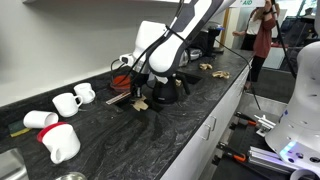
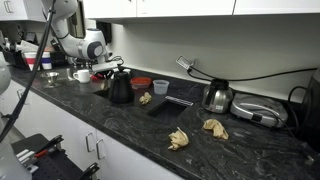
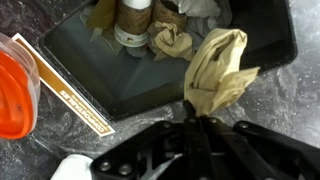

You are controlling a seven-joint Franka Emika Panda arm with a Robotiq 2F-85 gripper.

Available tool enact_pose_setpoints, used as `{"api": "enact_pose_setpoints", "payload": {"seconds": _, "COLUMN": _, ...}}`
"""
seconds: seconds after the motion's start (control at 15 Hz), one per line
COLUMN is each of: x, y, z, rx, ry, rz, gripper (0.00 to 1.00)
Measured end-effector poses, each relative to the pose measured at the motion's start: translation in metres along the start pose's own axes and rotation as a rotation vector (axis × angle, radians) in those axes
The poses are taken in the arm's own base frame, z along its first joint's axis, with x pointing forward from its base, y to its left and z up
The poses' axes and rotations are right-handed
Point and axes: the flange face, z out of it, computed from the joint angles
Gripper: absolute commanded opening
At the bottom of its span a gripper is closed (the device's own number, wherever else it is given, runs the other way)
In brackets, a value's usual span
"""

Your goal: Throw the litter that's closest to the edge of the countertop into the bin on the left

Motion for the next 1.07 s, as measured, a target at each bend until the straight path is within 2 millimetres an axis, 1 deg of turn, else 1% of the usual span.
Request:
{"api": "enact_pose_setpoints", "payload": {"seconds": 0.07, "x": -0.002, "y": 0.002, "z": 0.007, "rx": 0.005, "ry": -0.009, "rz": 0.005, "gripper": 0.32}}
{"api": "enact_pose_setpoints", "payload": {"seconds": 0.13, "x": -0.004, "y": 0.003, "z": 0.014, "rx": 0.012, "ry": -0.016, "rz": 0.017, "gripper": 0.14}}
{"api": "enact_pose_setpoints", "payload": {"seconds": 0.27, "x": -0.005, "y": 0.004, "z": 0.023, "rx": 0.026, "ry": -0.02, "rz": 0.041, "gripper": 0.29}}
{"api": "enact_pose_setpoints", "payload": {"seconds": 0.33, "x": -0.004, "y": 0.004, "z": 0.024, "rx": 0.028, "ry": -0.018, "rz": 0.046, "gripper": 0.32}}
{"api": "enact_pose_setpoints", "payload": {"seconds": 1.0, "x": -0.002, "y": 0.005, "z": 0.022, "rx": 0.029, "ry": -0.016, "rz": 0.05, "gripper": 0.33}}
{"api": "enact_pose_setpoints", "payload": {"seconds": 1.07, "x": -0.002, "y": 0.005, "z": 0.022, "rx": 0.029, "ry": -0.016, "rz": 0.05, "gripper": 0.58}}
